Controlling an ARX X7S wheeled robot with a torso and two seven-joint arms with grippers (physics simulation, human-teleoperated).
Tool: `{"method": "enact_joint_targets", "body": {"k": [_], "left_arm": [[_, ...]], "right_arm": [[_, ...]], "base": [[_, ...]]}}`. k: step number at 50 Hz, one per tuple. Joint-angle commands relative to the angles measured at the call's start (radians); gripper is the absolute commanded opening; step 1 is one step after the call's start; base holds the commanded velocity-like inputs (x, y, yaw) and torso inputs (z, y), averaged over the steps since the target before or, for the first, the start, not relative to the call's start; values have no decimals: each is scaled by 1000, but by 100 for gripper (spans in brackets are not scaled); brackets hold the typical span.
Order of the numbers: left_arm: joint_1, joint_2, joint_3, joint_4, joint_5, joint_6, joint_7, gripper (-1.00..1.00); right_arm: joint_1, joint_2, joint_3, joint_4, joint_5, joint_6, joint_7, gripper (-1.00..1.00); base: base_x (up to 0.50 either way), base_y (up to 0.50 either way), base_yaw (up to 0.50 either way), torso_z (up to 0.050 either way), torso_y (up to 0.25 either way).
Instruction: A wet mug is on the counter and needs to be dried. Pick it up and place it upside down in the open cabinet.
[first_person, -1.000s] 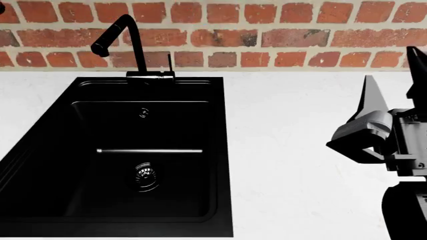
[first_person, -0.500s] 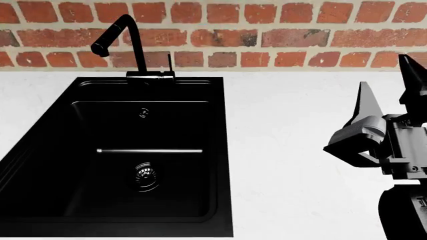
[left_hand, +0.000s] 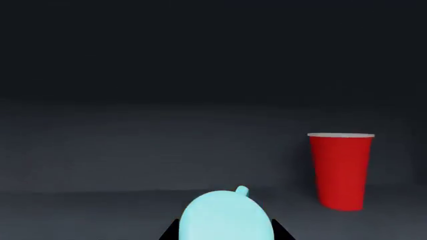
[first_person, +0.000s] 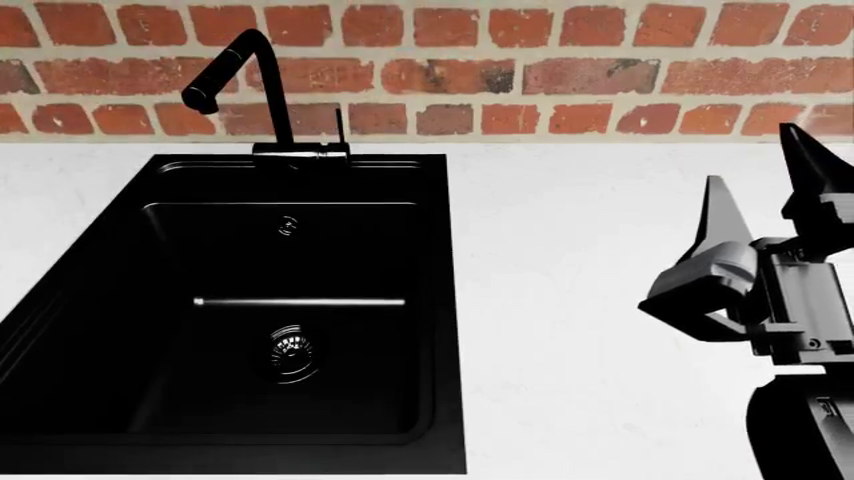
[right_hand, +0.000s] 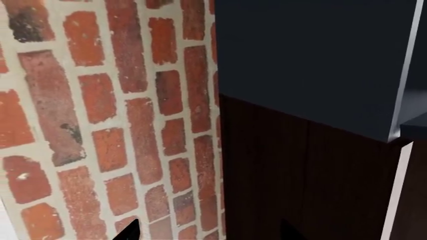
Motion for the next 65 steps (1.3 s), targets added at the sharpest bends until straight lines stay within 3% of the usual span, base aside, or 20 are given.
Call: {"method": "enact_joint_targets", "body": {"k": [1,9,21,22,42,58,59,65], "left_arm": [[68,30,-275,-169,407,-12,25,-100],[102,40,-424,-169,567,-16,40,-100],[155,53,-470,-169,632,46,42,-100],[156,54,-467,-169,636,52,45,100],[130,56,-451,-169,644,148,42,100],[-5,91,-431,-164,643,175,116,100],[-5,91,-431,-143,642,160,119,100],[177,67,-437,459,620,-237,132,100]], "right_arm": [[-1,-8,-7,10,-6,-7,2,100],[5,-16,-15,23,-10,-14,0,100],[5,-13,-21,21,-14,-20,-9,100],[5,-12,-22,21,-14,-22,-10,100],[9,-22,-38,30,-20,-39,-22,100],[4,-28,-44,31,-24,-41,-24,100],[4,-29,-44,31,-25,-41,-24,100],[1,-29,-45,35,-23,-44,-22,100]], "base": [[0,0,3,0,0],[2,2,2,0,0],[3,1,1,0,0],[0,0,0,0,0],[0,0,0,0,0],[0,0,0,0,0],[0,0,0,0,0],[0,0,0,0,0]]}}
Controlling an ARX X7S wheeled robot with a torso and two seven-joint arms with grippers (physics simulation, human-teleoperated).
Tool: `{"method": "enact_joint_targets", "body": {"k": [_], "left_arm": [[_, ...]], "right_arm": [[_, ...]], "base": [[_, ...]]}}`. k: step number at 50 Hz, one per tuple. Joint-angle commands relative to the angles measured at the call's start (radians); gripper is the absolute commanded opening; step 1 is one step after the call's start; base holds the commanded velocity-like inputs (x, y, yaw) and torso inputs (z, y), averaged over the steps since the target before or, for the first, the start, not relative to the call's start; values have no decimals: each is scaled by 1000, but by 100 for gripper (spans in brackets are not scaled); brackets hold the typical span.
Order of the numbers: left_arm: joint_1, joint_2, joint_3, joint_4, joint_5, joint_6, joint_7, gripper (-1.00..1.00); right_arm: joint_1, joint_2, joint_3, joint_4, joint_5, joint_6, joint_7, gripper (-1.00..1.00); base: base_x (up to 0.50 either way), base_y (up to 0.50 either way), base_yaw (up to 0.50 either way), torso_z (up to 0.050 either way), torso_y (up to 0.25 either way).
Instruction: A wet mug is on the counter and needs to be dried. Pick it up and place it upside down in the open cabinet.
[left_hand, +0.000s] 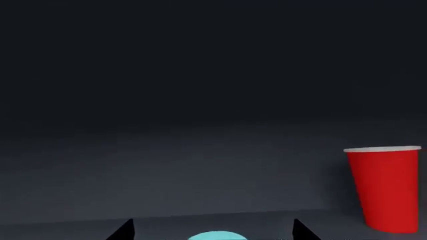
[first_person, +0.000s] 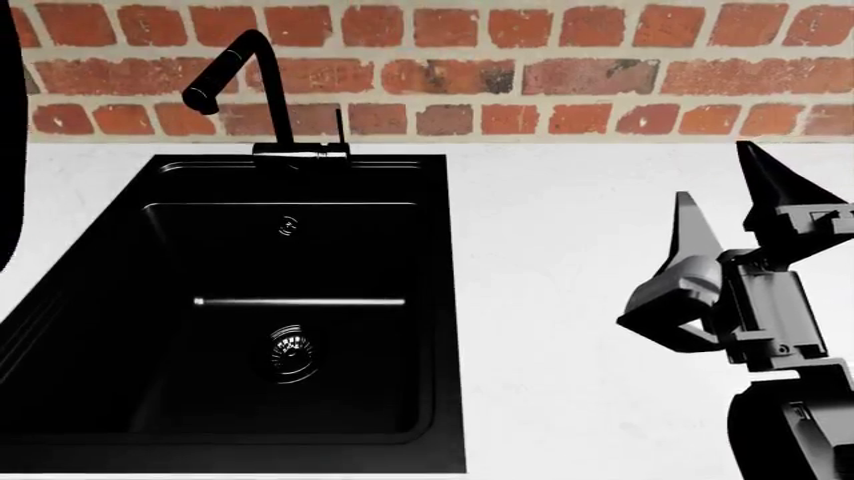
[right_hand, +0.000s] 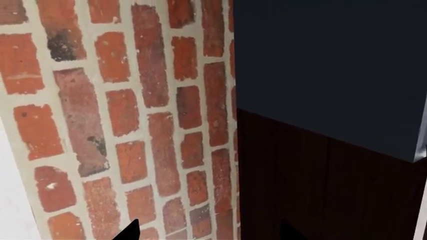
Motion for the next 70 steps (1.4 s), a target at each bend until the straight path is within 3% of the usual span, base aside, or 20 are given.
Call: {"method": "enact_joint_targets", "body": {"k": [1,7,24,31,32,36,39,41,46,51,60,70], "left_arm": [[141,-14,6,512,-14,-355,35,100],[219,-29,20,840,-33,-567,53,100],[266,-50,8,1219,-55,-783,35,100],[278,-33,-40,1465,-132,-1027,63,100],[282,-45,-50,1475,-206,-1027,15,100],[262,-176,-108,1475,-806,-1027,-542,100],[248,-211,-136,1458,-1256,-1025,-813,100],[247,-219,-139,1451,-1498,-1018,-946,100],[275,-244,-102,1448,-1802,-957,-1157,100],[294,-270,-51,1507,-1970,-879,-1272,100],[359,-309,20,1573,-2161,-766,-1366,100],[527,-301,25,1604,-2154,-760,-1334,100]], "right_arm": [[-4,-3,-3,4,0,-4,0,100],[0,-7,-7,9,-2,-7,-5,100],[1,-4,-5,9,1,-13,-11,100],[1,-6,-6,12,0,-15,-12,100],[1,-7,-6,12,-1,-15,-12,100],[3,-11,-9,13,-5,-13,-14,100],[4,-13,-10,17,-6,-14,-14,100],[6,-16,-12,18,-7,-14,-16,100],[-1,-9,-6,10,-3,-13,-13,100],[1,-14,-9,15,-7,-11,-14,100],[-10,-11,-3,11,-4,-11,-7,100],[-14,-8,-1,7,-5,-9,-8,100]], "base": [[0,0,0,0,0],[0,0,0,0,0],[0,0,0,0,0],[0,0,0,0,0],[0,0,0,0,0],[0,0,0,0,0],[0,0,0,0,0],[0,0,0,0,0],[0,0,0,0,0],[0,0,0,0,0],[0,0,0,0,0],[0,0,0,0,0]]}}
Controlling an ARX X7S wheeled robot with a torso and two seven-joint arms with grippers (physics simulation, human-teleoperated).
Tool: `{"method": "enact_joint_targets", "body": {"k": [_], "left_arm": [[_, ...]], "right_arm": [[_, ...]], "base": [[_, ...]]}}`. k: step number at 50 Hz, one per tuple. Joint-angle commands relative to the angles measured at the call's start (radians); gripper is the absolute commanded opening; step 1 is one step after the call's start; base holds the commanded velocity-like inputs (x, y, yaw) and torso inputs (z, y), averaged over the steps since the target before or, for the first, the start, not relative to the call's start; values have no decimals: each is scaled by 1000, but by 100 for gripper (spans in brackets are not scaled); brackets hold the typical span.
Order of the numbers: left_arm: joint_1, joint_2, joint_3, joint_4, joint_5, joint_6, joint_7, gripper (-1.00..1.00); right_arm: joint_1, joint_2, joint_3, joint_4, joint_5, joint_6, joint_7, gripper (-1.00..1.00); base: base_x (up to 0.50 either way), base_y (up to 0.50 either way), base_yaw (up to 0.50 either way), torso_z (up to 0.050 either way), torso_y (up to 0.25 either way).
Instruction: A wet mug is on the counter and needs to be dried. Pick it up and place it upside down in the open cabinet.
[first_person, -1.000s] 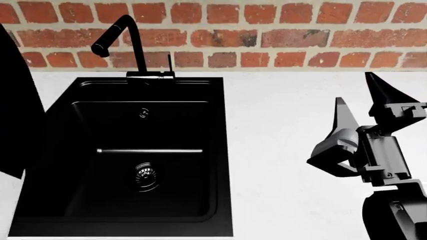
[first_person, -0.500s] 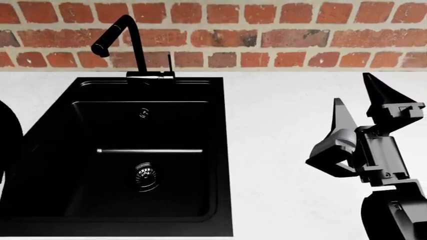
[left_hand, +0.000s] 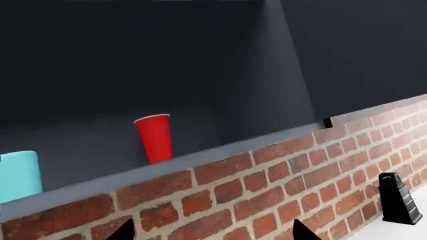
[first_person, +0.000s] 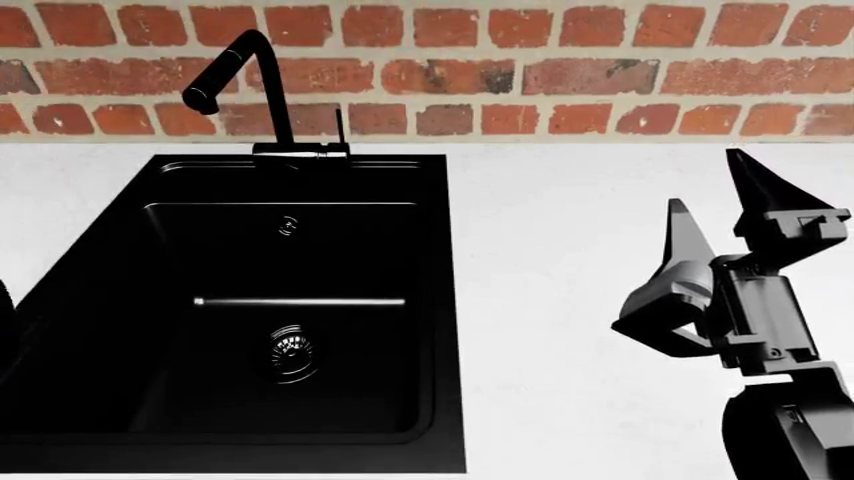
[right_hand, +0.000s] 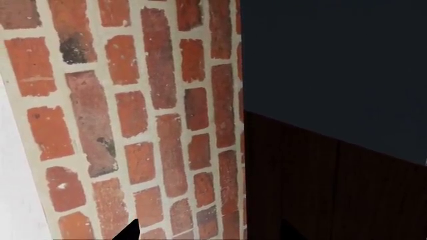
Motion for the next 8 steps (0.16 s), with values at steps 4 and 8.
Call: {"method": "enact_joint_targets", "body": {"k": [4,8], "left_arm": [[201,-5,4,48,-72,11,-27,100],[265,-2,-11,52,-31,-5,1,100]], "right_arm": [[-4,3,4,-6,-1,4,-2,100],[-4,4,6,-8,0,4,-3,100]], "base": [[0,0,0,0,0],[0,0,0,0,0]]}}
